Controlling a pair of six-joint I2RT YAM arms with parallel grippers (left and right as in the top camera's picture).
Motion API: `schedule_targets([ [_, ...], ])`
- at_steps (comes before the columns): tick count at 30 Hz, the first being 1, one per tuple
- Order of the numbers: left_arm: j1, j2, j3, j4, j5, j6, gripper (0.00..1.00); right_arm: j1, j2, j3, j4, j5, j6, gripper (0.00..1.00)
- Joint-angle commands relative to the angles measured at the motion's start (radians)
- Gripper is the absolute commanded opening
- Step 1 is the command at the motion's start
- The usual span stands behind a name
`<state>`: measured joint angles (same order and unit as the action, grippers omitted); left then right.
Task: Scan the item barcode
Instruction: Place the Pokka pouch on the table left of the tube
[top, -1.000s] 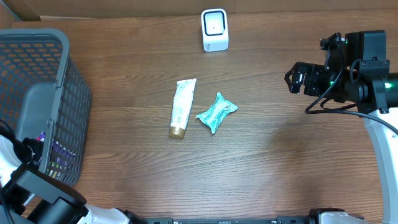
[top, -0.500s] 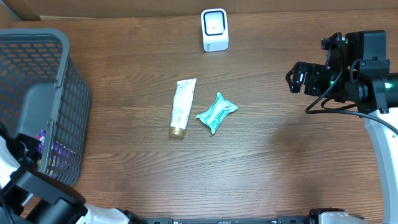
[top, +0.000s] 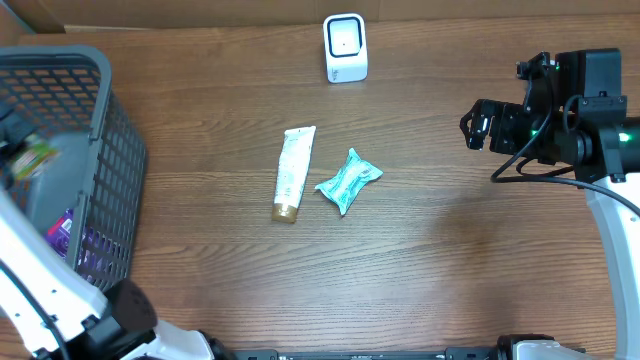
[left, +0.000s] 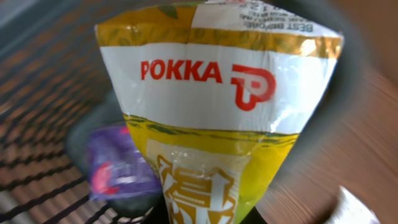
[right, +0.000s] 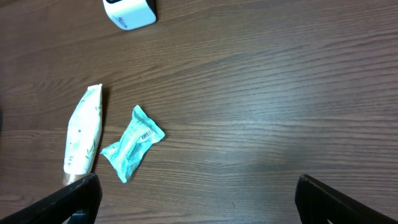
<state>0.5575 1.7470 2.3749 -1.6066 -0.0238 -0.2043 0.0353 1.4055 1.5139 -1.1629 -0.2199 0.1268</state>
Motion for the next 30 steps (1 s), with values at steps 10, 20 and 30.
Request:
schedule_targets([
  [10,-0.657,0.079,-0.323,0.074,-0.076,0.058,0.04,0.003,0.0,0.024,-0.013,0.01,0.0,1.0],
  [20,-0.682,0.28,-0.734,0.356,0.073,0.034,0.04,0.003,0.0,0.024,-0.014,0.009,0.0,1.0],
  [30,-0.727,0.303,-0.904,0.615,0.066,0.032,0.49,0.003,0.0,0.024,-0.014,0.01,0.0,1.0],
])
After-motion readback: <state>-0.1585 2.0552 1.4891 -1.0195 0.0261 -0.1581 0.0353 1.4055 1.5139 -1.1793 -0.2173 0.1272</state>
